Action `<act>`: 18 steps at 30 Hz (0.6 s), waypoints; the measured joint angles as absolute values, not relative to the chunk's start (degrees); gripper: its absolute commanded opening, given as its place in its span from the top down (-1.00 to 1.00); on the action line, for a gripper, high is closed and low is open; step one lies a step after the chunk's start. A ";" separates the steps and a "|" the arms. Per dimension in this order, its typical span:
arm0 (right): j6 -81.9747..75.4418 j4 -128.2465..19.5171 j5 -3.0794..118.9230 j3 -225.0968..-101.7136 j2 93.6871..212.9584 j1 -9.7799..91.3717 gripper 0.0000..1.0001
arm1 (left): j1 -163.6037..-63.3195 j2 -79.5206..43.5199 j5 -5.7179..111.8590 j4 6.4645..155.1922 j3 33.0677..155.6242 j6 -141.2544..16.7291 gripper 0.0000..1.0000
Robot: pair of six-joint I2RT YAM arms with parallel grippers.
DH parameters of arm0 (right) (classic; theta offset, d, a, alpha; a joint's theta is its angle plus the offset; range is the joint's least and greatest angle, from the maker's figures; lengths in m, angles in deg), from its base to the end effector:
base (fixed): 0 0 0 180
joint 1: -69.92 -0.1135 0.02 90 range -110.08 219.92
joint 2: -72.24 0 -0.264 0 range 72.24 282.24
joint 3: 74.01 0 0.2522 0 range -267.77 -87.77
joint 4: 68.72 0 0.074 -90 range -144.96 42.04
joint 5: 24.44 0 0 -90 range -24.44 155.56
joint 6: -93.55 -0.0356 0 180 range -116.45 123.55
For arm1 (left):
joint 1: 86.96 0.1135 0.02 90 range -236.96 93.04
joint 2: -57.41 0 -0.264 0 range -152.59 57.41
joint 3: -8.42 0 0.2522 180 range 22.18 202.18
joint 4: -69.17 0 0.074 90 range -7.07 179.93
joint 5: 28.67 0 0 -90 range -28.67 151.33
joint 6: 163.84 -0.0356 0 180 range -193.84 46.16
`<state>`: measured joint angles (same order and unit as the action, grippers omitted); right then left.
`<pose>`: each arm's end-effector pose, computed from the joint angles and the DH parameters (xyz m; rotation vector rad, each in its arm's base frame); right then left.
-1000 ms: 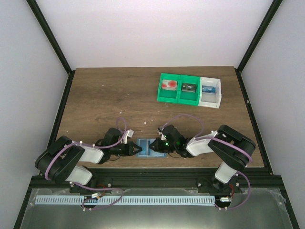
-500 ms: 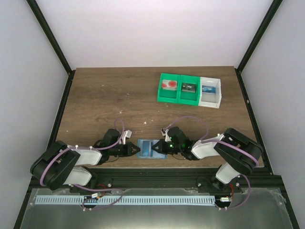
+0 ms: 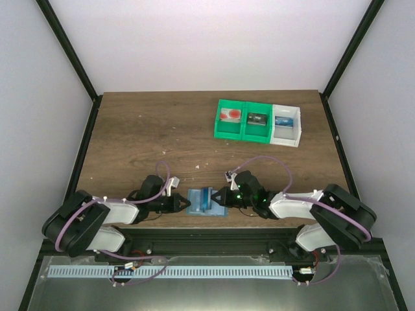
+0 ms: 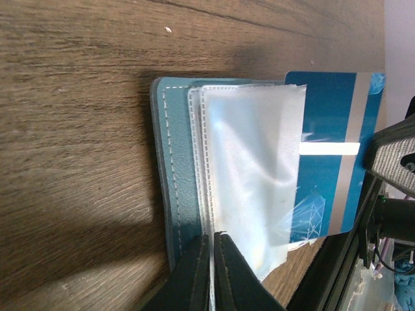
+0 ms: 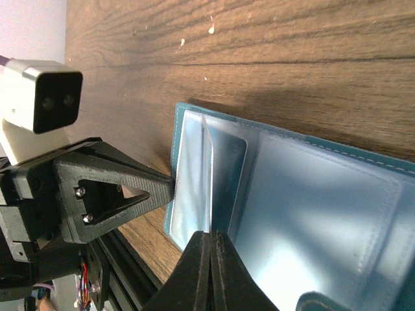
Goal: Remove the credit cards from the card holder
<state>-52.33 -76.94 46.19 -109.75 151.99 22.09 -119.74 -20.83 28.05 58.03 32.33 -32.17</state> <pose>0.1535 0.1870 0.1351 -0.0425 2.5167 1.2737 0.1482 -0.1187 0.0961 0.1305 2.5523 -1.2668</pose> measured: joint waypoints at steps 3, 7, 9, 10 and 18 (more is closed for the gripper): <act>-51.70 -74.75 47.21 -109.73 149.65 22.18 0.99 | -119.74 -19.28 28.25 59.56 32.42 -32.35 0.67; -50.30 -71.19 48.72 -109.75 147.38 22.18 0.99 | -119.76 -16.37 29.06 63.12 33.62 -32.72 0.42; -49.05 -69.33 49.66 -109.75 146.00 22.18 0.99 | -119.74 -13.73 29.32 65.59 35.11 -32.13 0.35; -48.44 -68.37 50.30 -109.81 145.15 22.18 0.99 | -119.74 -12.55 29.39 66.31 35.70 -32.28 0.34; -49.01 -61.16 51.50 -113.55 138.74 22.44 0.99 | -119.89 2.80 31.31 69.41 39.85 -38.84 0.24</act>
